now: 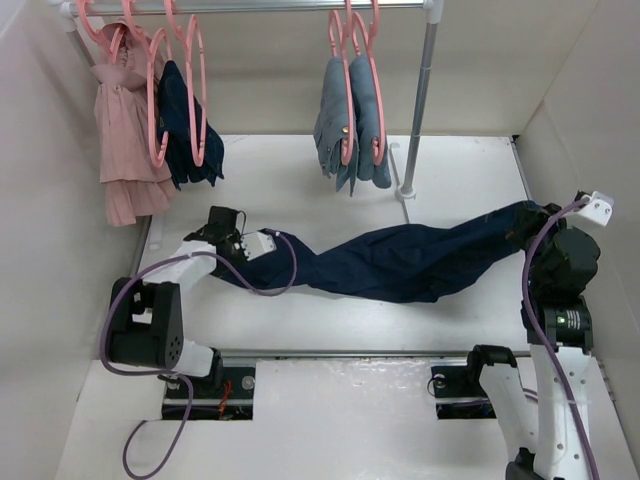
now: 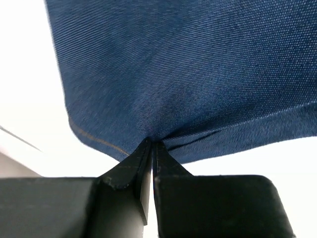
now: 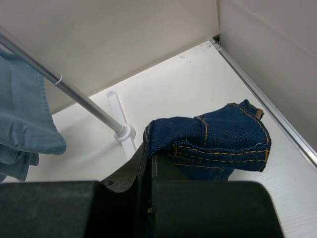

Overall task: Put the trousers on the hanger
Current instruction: Flatten out the trousers at the center of the board.

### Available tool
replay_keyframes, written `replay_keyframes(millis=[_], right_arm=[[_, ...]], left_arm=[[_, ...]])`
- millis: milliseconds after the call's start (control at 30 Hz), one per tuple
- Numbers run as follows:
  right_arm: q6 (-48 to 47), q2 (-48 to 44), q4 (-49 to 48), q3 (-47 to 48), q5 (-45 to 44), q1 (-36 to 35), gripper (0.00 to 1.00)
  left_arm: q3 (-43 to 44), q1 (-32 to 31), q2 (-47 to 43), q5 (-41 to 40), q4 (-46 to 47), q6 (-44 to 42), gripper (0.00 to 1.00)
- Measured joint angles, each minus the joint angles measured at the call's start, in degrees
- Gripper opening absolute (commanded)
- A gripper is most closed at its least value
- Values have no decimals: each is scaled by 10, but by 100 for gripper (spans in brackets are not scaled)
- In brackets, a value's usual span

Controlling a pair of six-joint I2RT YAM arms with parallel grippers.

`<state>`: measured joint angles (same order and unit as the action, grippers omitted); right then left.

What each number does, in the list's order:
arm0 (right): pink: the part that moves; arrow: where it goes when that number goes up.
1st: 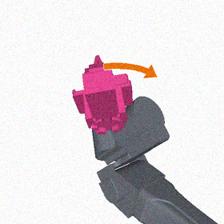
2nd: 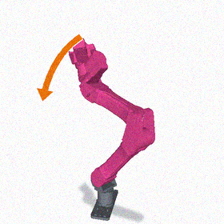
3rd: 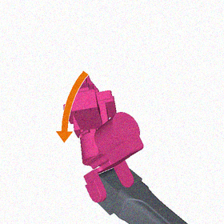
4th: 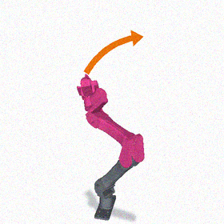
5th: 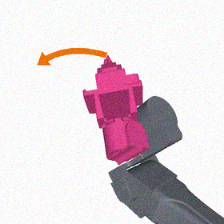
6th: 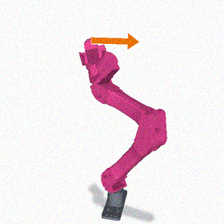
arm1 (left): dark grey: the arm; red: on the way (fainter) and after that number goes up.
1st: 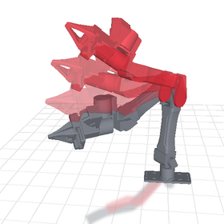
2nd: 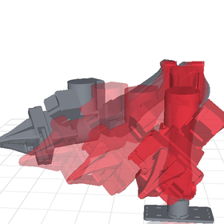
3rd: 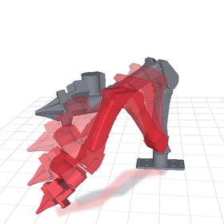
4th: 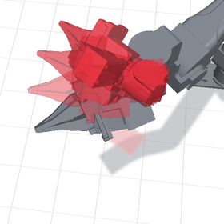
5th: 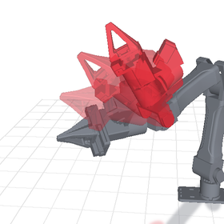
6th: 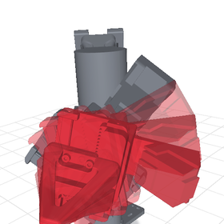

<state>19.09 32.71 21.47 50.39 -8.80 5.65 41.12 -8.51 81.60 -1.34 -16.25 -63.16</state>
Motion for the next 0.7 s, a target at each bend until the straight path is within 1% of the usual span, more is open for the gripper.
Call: replay_keyframes(millis=[233,367,467,533,600,700], right_arm=[[-5,-2,3,0,0,0,0],[-10,1,5,0,1,0,0],[-12,5,5,0,3,0,0],[-14,8,5,0,7,0,0],[-14,11,5,-2,14,0,0],[-16,11,9,-5,23,0,0]], left_arm=[[85,10,-11,29,-73,1,0],[136,22,-3,61,-92,33,0],[197,24,41,83,-87,103,0],[241,25,87,85,-55,174,0],[279,23,129,76,-22,243,0],[329,19,187,38,16,322,1]])
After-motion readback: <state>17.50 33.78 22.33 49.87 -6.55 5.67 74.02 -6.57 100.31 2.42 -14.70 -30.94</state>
